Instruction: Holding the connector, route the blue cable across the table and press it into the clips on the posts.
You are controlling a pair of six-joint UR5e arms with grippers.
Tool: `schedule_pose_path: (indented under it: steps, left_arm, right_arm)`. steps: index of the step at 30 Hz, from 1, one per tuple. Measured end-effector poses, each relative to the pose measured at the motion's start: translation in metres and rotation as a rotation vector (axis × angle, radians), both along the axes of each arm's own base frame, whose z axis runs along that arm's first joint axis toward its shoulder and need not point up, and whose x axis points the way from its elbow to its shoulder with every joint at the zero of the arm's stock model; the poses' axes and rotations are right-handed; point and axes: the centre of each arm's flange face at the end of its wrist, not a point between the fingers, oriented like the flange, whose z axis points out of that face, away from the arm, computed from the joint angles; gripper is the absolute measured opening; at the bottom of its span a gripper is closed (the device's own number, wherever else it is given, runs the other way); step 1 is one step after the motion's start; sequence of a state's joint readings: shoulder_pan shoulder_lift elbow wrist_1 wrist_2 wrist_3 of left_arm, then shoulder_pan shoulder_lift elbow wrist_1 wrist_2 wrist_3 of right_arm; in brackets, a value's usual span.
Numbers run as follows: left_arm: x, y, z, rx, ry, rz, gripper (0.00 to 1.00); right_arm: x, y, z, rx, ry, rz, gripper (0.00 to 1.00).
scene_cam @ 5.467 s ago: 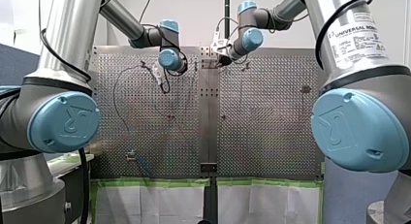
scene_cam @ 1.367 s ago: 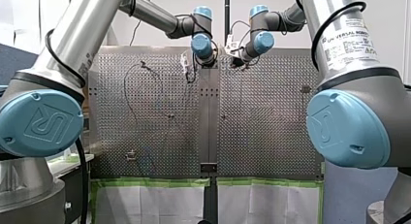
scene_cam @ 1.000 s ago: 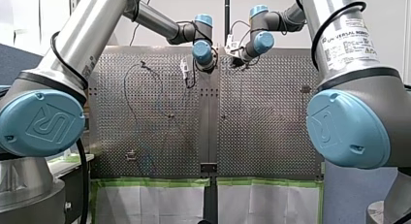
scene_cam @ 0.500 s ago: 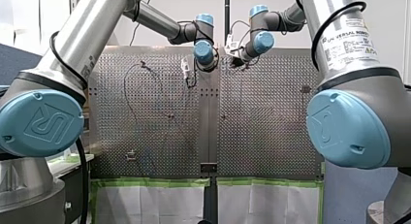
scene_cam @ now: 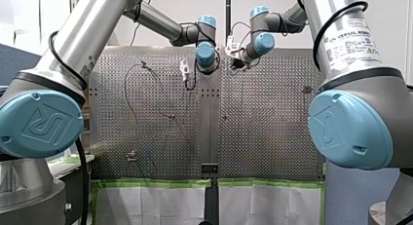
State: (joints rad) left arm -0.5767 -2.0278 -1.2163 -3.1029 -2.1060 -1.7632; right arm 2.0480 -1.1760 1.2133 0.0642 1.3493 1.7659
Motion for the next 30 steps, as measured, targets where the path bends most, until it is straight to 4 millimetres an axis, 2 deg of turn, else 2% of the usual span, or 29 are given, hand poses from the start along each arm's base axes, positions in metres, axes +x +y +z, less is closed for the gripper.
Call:
schedule_pose_path:
  steps: [16,30]
  left_arm:
    - [-0.017,-0.002,-0.059,0.001,0.013,-0.02,0.0]
    - [-0.031,-0.005,-0.112,-0.004,0.024,-0.119,0.0]
  right_arm:
    - [-0.014,0.014,-0.064,0.096,0.072,-0.025,0.0]
    - [-0.032,0.024,-0.116,0.124,0.163,-0.095,0.0]
